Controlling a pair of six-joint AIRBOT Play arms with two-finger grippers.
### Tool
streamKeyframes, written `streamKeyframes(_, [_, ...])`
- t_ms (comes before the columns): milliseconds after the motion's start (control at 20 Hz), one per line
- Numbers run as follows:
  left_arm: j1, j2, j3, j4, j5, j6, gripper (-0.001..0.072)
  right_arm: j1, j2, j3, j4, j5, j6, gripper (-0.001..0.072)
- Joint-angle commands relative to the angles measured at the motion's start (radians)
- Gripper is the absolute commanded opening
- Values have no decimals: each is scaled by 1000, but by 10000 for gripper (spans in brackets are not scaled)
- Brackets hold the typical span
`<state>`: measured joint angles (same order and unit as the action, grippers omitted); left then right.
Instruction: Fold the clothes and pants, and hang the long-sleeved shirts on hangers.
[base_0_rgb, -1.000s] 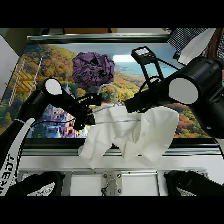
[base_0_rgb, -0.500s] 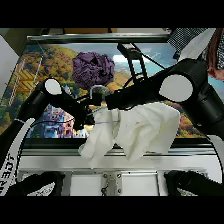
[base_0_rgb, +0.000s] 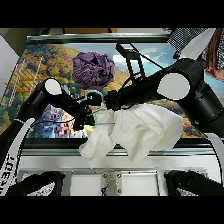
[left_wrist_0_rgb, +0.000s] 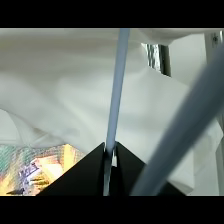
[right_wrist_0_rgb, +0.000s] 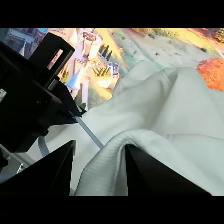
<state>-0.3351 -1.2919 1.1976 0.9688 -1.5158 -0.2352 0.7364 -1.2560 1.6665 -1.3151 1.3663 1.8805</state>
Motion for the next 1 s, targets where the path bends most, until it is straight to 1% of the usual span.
streamKeyframes(0, [0,-1,1,-3,4,-8,22,0,9,2,-26,63,-23,417])
streamKeyframes(100, [0,-1,1,-3,4,-8,22,-6,24,2,-75,89,-22,418])
streamKeyframes(250, [0,-1,1,-3,1,-9,22,-42,51,2,-80,91,3,424])
streamKeyframes(300, [0,-1,1,-3,-3,-9,22,-58,61,2,-80,91,6,469])
streamKeyframes(350, [0,-1,1,-3,-3,-9,22,-74,69,2,-79,93,16,580])
streamKeyframes(400, [0,-1,1,-3,-3,-9,22,-91,76,2,-79,95,20,661])
streamKeyframes(750, [0,-1,1,-3,-3,-8,22,-124,119,2,-78,108,19,656])
streamKeyframes(950, [0,-1,1,-3,-3,-8,22,-156,159,2,-126,124,15,652])
